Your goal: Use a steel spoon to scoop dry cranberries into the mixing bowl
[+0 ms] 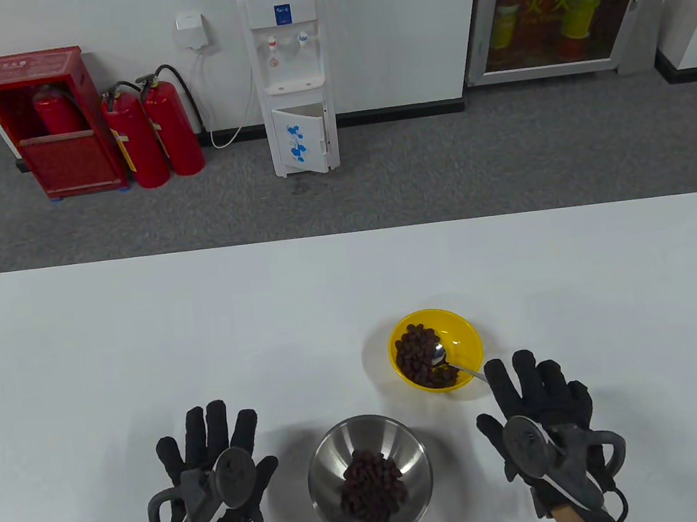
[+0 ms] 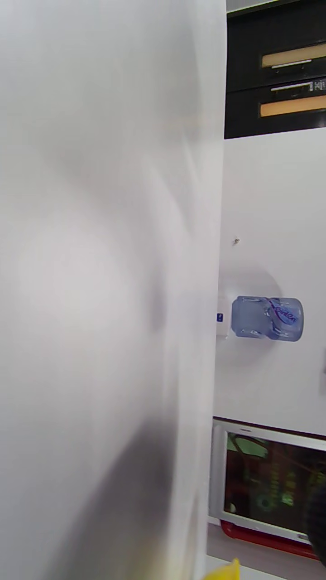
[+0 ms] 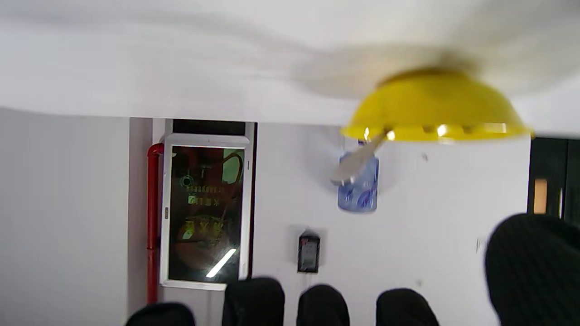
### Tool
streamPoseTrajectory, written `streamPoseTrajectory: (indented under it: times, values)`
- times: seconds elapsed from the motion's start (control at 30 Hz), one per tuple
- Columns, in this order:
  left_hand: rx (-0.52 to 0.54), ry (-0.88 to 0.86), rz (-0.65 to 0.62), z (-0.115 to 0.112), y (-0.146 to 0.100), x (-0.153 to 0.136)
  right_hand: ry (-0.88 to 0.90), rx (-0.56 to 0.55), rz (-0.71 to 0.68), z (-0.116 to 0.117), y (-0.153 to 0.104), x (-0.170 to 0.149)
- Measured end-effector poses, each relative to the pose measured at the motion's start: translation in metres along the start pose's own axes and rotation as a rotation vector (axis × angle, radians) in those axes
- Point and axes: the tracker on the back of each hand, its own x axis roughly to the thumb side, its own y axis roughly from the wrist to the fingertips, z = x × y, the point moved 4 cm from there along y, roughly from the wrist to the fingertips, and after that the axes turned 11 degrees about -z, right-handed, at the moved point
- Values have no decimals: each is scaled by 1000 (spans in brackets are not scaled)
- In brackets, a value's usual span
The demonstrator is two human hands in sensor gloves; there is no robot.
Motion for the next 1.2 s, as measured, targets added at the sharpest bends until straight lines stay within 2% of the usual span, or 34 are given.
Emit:
streamPoseTrajectory:
  times: [0.1, 0.2, 0.37, 1.2]
  values:
    - [-28, 32, 5, -4, 1, -1, -88, 70, -14, 8, 1, 7]
    - [-88, 53, 14, -12, 3, -2, -135, 83, -20, 11, 2, 10]
    - [-116, 54, 14, -16, 3, -2, -145, 94, -18, 12, 2, 11]
    - [-97, -18, -8, -21, 5, 0, -100, 125, -13, 14, 2, 6]
